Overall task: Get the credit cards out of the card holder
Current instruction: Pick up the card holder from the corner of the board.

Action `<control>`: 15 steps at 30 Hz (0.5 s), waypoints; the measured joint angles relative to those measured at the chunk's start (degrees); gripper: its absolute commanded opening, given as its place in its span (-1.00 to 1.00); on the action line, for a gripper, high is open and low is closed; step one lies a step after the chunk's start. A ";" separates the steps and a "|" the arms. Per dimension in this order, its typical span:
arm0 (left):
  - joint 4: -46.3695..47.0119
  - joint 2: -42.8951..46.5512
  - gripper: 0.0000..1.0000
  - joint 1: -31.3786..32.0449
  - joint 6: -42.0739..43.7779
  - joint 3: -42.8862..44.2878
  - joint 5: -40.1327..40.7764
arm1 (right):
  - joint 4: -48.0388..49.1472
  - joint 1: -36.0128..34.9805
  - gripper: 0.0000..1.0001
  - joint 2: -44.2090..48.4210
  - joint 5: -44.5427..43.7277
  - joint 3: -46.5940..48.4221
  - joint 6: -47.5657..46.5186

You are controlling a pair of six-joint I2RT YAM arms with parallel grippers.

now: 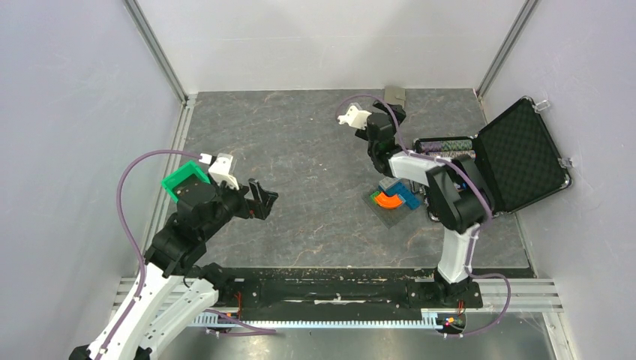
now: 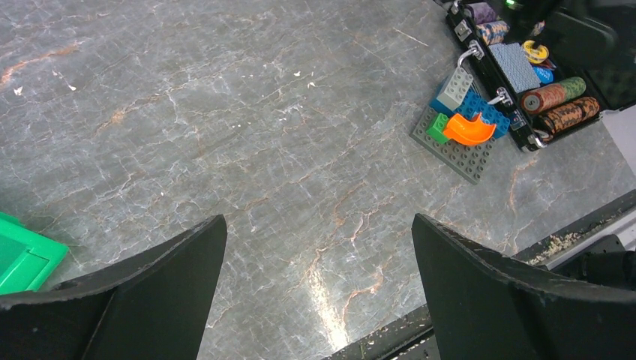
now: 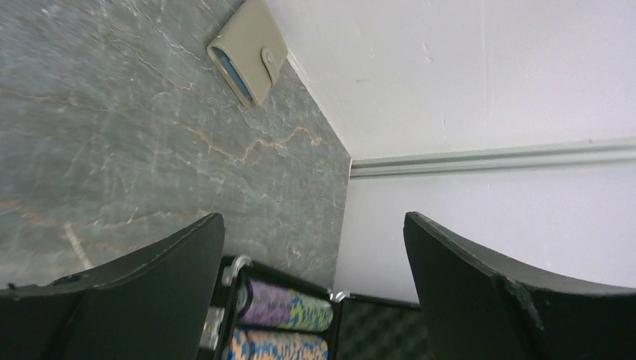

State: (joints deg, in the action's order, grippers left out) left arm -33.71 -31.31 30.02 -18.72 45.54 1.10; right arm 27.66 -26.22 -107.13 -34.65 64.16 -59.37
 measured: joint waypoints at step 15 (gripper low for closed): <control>-0.46 -7.08 1.00 0.00 0.83 0.00 2.49 | -1.20 8.09 0.57 -30.77 0.09 28.24 -15.82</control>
State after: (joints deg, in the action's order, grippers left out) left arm -34.17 -38.39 30.02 -17.89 45.54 3.60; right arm 26.46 -18.13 -137.91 -34.57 92.40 -75.20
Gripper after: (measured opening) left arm 0.995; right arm 0.804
